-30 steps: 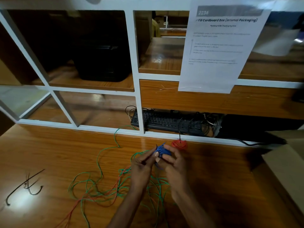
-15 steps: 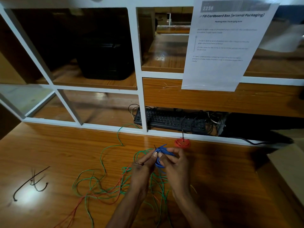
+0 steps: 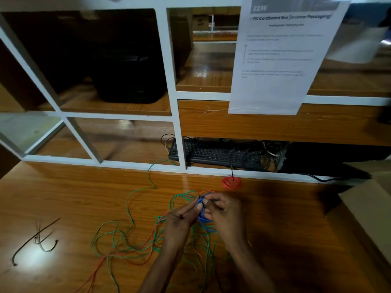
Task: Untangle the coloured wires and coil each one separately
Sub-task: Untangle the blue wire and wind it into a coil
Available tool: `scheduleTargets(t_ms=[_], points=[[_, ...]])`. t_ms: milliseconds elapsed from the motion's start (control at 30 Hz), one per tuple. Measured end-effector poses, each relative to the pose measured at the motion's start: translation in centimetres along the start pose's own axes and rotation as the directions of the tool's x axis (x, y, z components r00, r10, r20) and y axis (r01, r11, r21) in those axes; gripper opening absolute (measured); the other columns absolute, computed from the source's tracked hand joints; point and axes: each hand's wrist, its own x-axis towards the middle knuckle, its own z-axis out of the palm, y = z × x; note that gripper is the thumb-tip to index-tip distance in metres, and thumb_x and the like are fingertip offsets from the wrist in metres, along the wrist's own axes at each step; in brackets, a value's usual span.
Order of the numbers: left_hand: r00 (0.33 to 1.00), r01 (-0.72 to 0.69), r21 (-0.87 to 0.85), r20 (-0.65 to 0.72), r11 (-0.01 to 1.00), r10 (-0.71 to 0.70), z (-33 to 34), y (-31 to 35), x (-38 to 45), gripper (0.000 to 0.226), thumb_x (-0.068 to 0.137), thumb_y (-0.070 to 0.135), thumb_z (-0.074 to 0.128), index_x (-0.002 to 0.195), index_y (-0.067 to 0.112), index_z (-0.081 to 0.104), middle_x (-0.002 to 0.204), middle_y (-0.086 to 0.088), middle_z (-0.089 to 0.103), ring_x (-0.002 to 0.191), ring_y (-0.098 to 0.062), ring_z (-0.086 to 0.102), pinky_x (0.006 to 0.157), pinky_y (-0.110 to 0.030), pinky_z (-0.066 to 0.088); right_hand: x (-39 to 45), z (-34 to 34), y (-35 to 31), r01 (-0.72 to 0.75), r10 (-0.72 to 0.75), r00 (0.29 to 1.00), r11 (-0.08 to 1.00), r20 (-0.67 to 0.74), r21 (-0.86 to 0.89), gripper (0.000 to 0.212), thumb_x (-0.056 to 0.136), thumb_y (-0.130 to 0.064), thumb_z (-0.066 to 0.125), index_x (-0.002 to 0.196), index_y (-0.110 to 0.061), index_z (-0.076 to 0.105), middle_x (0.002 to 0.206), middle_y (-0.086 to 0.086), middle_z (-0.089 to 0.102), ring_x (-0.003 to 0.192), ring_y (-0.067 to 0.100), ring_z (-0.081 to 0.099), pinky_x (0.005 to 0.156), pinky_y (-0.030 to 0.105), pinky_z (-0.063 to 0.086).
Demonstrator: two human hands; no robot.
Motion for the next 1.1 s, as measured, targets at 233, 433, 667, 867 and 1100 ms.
scheduleTargets(t_ms=[233,433,667,867,1100], points=[[0.993,-0.116,0.135,0.004,0.984,0.117,0.0,0.3,-0.6,0.03,0.098,0.014,0.069,0.126,0.006,0.075,0.123,-0.006,0.077,0.124,-0.02,0.069,0.112,-0.042,0.051,-0.3,0.5,0.1,0.023,-0.023,0.999,1.0,-0.027,-0.018,0.017,0.094,-0.008,0.071,0.087,-0.023,0.074,0.081,0.003,0.077,0.075,0.019,0.077,0.072,0.047,0.065],[0.996,-0.068,-0.031,-0.052,0.997,0.066,-0.3,0.7,-0.4,0.033,0.09,0.017,0.076,0.121,0.007,0.078,0.12,-0.015,0.077,0.123,-0.029,0.07,0.11,-0.046,0.05,-0.6,1.0,-1.1,-0.034,0.036,0.999,0.99,-0.006,0.135,0.006,0.094,-0.004,0.072,0.092,-0.009,0.073,0.082,0.007,0.078,0.08,0.021,0.078,0.075,0.036,0.065],[0.998,0.057,-0.335,0.03,0.941,-0.05,1.2,1.2,-1.5,0.037,0.098,0.018,0.058,0.13,0.004,0.071,0.129,-0.022,0.072,0.12,-0.03,0.068,0.108,-0.045,0.046,-0.7,2.3,-1.1,0.031,-0.03,0.999,0.994,-0.018,0.104,0.009,0.091,-0.01,0.074,0.091,-0.02,0.075,0.085,0.001,0.08,0.081,0.019,0.078,0.078,0.051,0.063],[0.992,-0.024,-0.221,-0.13,0.975,-0.005,0.9,1.0,-0.8,0.035,0.089,0.012,0.072,0.123,0.008,0.076,0.121,-0.017,0.076,0.119,-0.029,0.07,0.107,-0.041,0.053,-1.0,2.5,-0.8,0.005,-0.004,1.0,0.988,-0.009,0.155,0.007,0.092,-0.008,0.075,0.092,-0.015,0.076,0.087,0.002,0.08,0.086,0.018,0.077,0.079,0.042,0.063],[0.964,-0.152,-0.108,-0.235,0.982,0.123,0.7,1.3,-0.5,0.018,0.093,0.009,0.073,0.106,0.014,0.084,0.111,-0.014,0.08,0.107,-0.025,0.074,0.098,-0.038,0.053,-0.8,2.3,-2.0,-0.112,0.084,0.991,0.947,0.103,0.301,0.016,0.09,-0.005,0.076,0.087,-0.02,0.079,0.089,0.003,0.08,0.088,0.015,0.077,0.071,0.027,0.06]])
